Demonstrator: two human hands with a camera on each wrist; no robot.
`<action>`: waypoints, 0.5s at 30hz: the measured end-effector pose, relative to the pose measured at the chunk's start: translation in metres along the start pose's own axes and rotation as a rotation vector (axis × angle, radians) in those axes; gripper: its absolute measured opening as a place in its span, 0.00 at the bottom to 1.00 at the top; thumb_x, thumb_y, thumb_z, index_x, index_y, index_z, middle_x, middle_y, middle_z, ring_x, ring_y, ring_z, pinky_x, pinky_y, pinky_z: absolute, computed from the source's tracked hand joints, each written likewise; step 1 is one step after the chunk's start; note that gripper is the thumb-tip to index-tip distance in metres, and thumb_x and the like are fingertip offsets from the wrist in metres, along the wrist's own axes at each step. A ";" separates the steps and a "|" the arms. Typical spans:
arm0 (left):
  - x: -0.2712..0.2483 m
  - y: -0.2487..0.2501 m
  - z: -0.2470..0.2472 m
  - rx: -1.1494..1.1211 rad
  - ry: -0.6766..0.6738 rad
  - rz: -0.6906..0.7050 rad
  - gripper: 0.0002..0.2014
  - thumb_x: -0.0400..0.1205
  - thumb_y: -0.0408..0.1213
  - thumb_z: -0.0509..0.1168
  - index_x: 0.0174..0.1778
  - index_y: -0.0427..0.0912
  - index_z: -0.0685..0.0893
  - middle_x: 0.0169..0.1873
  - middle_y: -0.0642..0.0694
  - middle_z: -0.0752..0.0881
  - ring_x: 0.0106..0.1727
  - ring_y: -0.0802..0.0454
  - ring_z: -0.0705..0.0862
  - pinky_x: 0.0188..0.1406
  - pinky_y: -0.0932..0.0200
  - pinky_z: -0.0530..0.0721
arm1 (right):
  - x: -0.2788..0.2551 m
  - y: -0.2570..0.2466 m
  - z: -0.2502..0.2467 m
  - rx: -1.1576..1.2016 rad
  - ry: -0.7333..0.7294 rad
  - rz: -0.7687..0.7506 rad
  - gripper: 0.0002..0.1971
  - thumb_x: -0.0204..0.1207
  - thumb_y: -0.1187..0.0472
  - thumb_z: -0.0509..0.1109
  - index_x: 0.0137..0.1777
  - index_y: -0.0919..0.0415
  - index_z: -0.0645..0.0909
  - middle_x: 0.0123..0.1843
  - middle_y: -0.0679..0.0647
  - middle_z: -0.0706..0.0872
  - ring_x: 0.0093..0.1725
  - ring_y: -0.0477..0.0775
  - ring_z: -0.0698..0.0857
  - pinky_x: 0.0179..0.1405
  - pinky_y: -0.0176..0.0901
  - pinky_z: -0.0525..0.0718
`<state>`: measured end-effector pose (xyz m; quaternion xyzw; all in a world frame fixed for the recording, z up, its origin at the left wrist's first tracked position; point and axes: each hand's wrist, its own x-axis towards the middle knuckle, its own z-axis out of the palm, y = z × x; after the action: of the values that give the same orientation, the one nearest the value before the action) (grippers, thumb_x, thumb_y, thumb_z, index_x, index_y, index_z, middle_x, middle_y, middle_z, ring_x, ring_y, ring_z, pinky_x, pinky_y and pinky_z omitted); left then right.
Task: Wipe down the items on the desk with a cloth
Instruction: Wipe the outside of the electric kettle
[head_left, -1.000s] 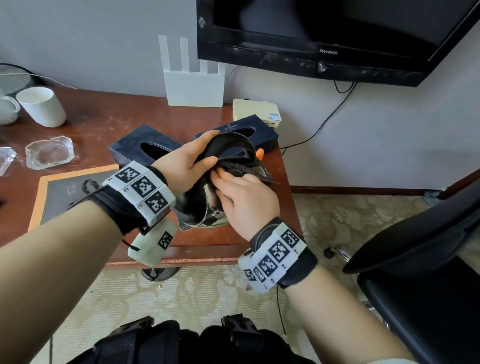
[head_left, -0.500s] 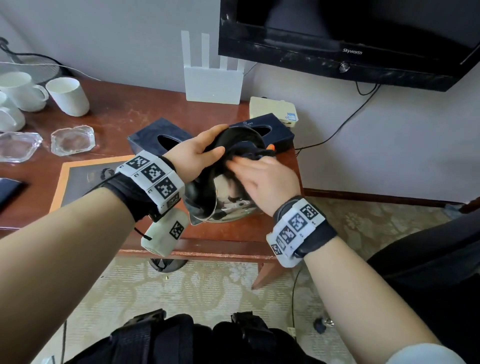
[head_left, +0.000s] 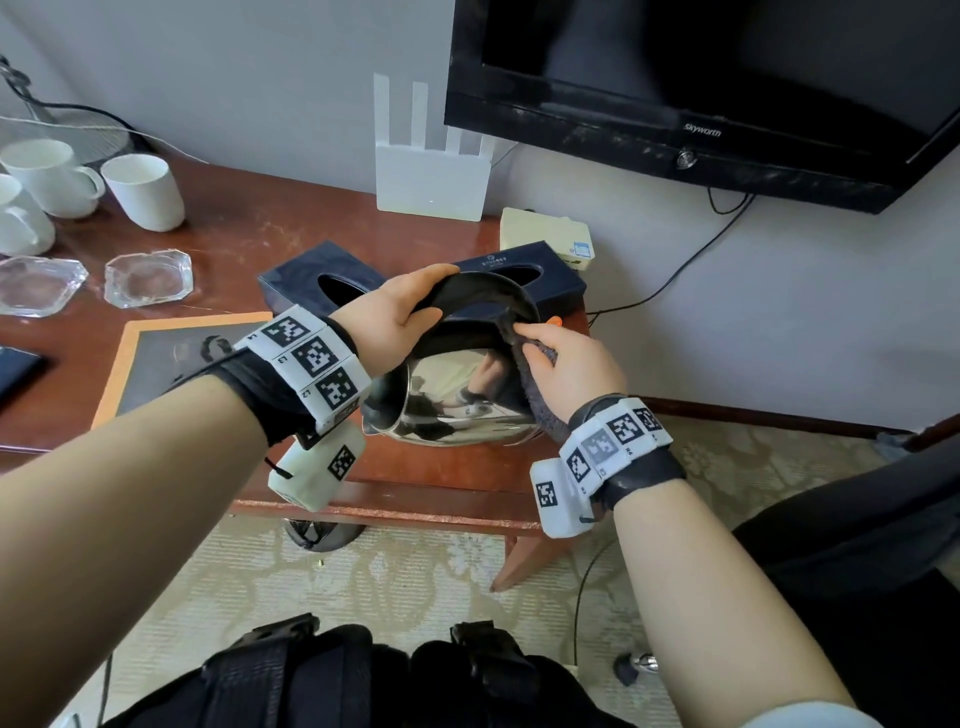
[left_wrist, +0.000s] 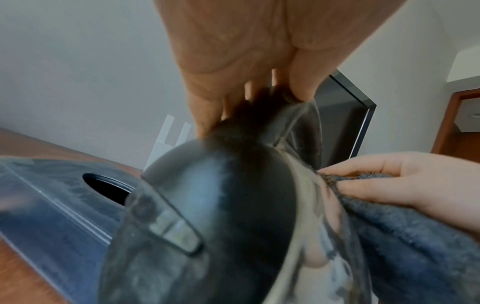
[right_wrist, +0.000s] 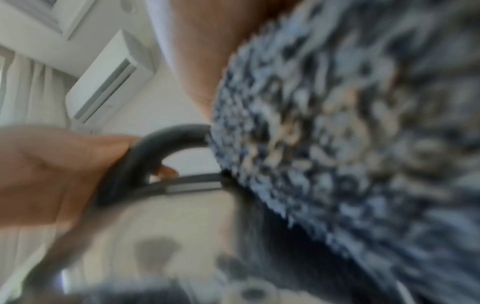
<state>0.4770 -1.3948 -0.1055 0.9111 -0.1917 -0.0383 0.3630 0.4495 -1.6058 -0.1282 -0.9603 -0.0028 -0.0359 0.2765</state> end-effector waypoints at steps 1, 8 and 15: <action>0.001 -0.003 0.000 0.027 0.013 0.001 0.24 0.85 0.31 0.54 0.78 0.47 0.62 0.67 0.44 0.75 0.65 0.48 0.74 0.57 0.67 0.65 | 0.001 0.001 -0.005 0.048 0.012 0.029 0.16 0.82 0.59 0.60 0.64 0.43 0.81 0.63 0.49 0.85 0.62 0.54 0.81 0.58 0.41 0.78; 0.003 -0.015 -0.002 0.066 0.031 -0.028 0.23 0.85 0.33 0.56 0.78 0.45 0.64 0.63 0.41 0.75 0.65 0.46 0.74 0.58 0.66 0.65 | 0.003 -0.033 -0.027 0.207 0.449 -0.285 0.13 0.78 0.62 0.62 0.59 0.54 0.83 0.58 0.46 0.81 0.60 0.49 0.78 0.57 0.40 0.76; 0.005 -0.013 -0.008 0.082 0.026 -0.055 0.24 0.85 0.33 0.56 0.78 0.41 0.62 0.66 0.39 0.75 0.67 0.44 0.73 0.61 0.63 0.65 | 0.022 -0.054 0.025 -0.368 0.329 -0.535 0.07 0.65 0.65 0.70 0.43 0.58 0.80 0.44 0.57 0.81 0.42 0.62 0.82 0.23 0.43 0.77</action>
<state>0.4869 -1.3832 -0.1080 0.9306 -0.1632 -0.0285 0.3265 0.4718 -1.5472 -0.1185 -0.9407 -0.2027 -0.2610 0.0765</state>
